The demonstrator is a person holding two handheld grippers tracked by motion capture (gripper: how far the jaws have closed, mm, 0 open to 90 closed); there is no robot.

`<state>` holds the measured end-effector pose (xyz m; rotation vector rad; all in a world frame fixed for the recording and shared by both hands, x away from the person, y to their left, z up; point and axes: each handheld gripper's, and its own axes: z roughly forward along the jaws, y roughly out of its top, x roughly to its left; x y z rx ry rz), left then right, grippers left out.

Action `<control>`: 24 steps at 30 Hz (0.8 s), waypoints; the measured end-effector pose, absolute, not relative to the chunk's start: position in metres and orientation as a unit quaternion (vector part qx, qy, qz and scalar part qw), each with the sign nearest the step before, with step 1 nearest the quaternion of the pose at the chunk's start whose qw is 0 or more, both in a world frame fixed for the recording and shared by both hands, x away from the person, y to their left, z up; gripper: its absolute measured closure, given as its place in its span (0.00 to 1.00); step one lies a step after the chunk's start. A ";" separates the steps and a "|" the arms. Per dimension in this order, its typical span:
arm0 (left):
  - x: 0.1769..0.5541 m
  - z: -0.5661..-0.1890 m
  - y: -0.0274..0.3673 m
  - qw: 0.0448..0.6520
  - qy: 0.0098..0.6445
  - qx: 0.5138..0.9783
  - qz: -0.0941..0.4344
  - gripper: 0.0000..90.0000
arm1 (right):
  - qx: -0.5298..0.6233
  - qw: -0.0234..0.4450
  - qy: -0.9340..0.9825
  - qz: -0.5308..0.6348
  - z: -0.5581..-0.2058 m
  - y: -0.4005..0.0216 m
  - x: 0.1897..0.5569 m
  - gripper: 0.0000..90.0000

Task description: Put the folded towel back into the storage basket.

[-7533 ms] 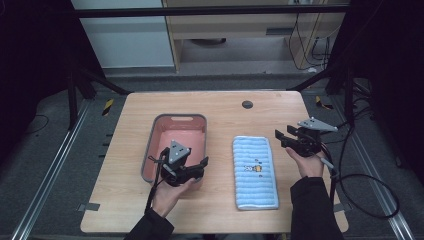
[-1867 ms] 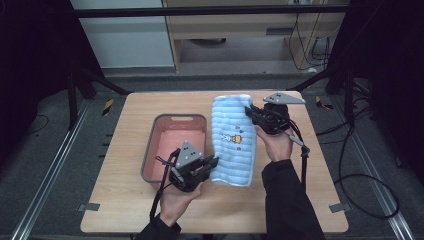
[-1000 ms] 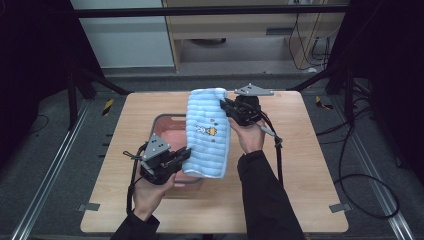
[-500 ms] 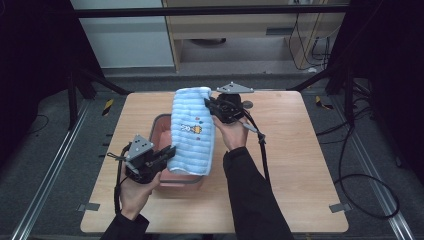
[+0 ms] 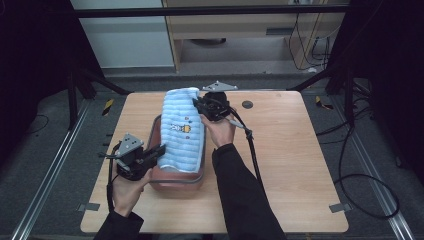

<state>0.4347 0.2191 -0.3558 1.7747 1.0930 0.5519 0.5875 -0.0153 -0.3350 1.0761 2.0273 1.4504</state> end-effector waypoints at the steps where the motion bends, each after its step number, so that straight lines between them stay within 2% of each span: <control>1: 0.435 -0.357 0.220 0.471 0.447 0.726 0.228 0.94 | 0.387 0.210 0.731 0.522 -0.336 -0.014 0.588 0.90; 24: 0.447 -0.390 0.225 0.424 0.470 0.742 0.219 0.94 | 0.396 0.193 0.749 0.495 -0.378 -0.001 0.600 0.90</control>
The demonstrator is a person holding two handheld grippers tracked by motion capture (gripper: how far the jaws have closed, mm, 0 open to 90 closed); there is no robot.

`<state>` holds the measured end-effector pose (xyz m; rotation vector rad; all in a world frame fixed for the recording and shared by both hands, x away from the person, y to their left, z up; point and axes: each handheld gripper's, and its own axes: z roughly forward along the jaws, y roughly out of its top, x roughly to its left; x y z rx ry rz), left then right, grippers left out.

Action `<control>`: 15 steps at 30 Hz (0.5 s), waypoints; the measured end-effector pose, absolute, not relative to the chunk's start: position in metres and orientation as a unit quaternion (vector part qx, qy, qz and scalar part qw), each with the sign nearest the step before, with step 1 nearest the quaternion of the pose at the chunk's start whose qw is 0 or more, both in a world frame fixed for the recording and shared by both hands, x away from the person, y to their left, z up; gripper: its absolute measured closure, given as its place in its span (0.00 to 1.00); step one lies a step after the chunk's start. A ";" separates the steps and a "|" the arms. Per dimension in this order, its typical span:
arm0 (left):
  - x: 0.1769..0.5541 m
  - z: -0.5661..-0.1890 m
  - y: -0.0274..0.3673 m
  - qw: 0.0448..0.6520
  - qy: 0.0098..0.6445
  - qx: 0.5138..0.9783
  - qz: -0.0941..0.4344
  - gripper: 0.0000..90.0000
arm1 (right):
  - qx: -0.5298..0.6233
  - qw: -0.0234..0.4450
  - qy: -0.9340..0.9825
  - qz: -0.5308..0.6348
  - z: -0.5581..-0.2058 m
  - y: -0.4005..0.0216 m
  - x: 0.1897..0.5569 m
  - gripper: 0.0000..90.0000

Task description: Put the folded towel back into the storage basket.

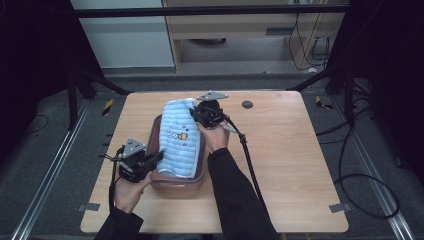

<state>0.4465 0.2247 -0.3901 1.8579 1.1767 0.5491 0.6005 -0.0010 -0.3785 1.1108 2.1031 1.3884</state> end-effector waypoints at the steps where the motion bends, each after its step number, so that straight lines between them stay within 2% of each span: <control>1: 0.447 -0.391 0.224 0.422 0.471 0.743 0.218 0.94 | 0.396 0.192 0.750 0.495 -0.380 -0.001 0.601 0.90; 15: 0.450 -0.410 0.218 0.401 0.472 0.756 0.210 0.93 | 0.406 0.182 0.757 0.478 -0.404 0.000 0.604 0.90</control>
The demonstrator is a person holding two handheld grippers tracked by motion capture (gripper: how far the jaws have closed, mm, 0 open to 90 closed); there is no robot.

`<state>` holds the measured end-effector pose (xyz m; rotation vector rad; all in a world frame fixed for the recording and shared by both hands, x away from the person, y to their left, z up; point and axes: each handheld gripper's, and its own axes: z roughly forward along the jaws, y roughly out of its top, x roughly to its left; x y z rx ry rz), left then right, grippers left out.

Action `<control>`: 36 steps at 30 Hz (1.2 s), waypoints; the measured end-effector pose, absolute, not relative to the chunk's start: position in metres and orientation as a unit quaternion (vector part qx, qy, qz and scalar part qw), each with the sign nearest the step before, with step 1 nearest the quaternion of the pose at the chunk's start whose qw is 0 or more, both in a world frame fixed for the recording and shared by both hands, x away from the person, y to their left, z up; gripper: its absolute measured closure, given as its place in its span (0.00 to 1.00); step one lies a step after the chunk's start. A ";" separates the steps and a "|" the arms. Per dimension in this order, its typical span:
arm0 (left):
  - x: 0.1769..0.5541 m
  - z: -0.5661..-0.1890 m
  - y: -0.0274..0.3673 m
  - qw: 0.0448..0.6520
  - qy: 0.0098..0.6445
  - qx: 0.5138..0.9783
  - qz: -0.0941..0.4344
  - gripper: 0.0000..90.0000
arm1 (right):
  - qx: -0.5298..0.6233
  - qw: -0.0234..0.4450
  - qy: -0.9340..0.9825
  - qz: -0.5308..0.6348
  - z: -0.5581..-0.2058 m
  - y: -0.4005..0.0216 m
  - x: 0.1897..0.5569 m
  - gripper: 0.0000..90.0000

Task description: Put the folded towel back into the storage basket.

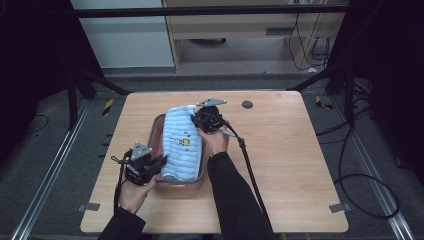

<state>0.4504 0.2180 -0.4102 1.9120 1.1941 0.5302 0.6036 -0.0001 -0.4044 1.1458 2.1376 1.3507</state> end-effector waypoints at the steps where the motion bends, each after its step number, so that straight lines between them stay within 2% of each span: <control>1: 0.451 -0.411 0.218 0.400 0.473 0.757 0.210 0.94 | 0.407 0.181 0.757 0.478 -0.406 0.000 0.604 0.90; 29: 0.452 -0.434 0.215 0.364 0.490 0.761 0.219 0.93 | 0.408 0.177 0.780 0.440 -0.439 0.009 0.609 0.88; 36: 0.453 -0.437 0.216 0.356 0.498 0.762 0.213 0.89 | 0.406 0.180 0.789 0.425 -0.442 0.012 0.609 0.86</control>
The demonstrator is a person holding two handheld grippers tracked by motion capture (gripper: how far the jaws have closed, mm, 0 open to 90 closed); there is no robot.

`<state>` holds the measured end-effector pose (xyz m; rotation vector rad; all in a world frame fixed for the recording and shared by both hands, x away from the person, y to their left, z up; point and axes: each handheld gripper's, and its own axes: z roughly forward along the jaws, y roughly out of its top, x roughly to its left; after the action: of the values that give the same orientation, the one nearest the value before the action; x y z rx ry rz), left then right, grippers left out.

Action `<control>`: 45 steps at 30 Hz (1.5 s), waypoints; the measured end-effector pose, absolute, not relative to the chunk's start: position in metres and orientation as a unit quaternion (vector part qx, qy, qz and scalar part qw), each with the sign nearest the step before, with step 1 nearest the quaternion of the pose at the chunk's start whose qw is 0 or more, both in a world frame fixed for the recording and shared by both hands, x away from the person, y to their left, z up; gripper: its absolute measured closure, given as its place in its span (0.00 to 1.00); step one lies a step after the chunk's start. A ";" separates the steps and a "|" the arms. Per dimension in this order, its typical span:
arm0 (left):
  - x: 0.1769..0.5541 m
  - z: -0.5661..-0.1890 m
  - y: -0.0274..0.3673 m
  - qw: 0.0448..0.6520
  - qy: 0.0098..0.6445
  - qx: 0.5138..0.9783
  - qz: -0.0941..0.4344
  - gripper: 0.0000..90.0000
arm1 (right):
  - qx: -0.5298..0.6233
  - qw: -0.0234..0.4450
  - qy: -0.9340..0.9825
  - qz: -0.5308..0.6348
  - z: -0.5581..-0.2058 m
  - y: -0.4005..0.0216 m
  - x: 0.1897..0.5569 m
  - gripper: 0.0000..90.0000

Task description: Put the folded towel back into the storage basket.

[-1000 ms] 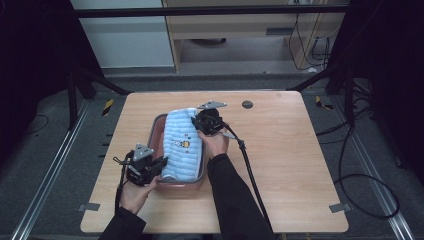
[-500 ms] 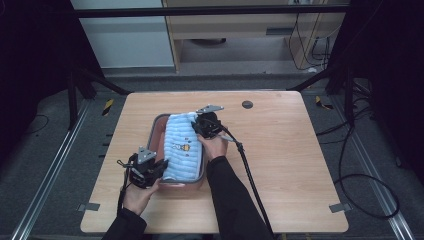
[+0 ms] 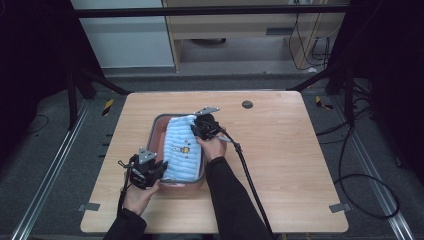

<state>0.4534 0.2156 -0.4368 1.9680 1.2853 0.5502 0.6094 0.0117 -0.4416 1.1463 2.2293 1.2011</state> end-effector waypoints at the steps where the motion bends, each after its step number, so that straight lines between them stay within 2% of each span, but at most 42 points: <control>1: 0.454 -0.437 0.216 0.355 0.499 0.761 0.213 0.88 | 0.405 0.181 0.791 0.422 -0.443 0.012 0.610 0.85; 5: 0.454 -0.438 0.217 0.348 0.500 0.764 0.212 0.85 | 0.402 0.182 0.797 0.413 -0.445 0.013 0.609 0.82; 10: 0.453 -0.437 0.219 0.350 0.504 0.760 0.213 0.75 | 0.398 0.184 0.797 0.415 -0.442 0.012 0.608 0.76; 18: 0.448 -0.429 0.221 0.382 0.521 0.739 0.189 0.72 | 0.404 0.192 0.783 0.432 -0.433 0.005 0.604 0.66; 21: 0.449 -0.425 0.227 0.381 0.504 0.744 0.216 0.71 | 0.406 0.196 0.776 0.442 -0.429 0.001 0.604 0.56; 26: 0.447 -0.418 0.232 0.397 0.495 0.740 0.225 0.65 | 0.407 0.206 0.763 0.458 -0.418 -0.009 0.599 0.40; 33: 0.444 -0.410 0.239 0.417 0.482 0.732 0.239 0.50 | 0.412 0.212 0.743 0.483 -0.394 -0.037 0.587 0.29; 45: 0.442 -0.402 0.259 0.440 0.473 0.718 0.258 0.36 | 0.405 0.220 0.738 0.492 -0.386 -0.081 0.559 0.23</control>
<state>0.4418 0.2593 -0.4024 1.7839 1.1754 0.6406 0.5588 -0.0814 -0.3859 1.1192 2.0419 1.3619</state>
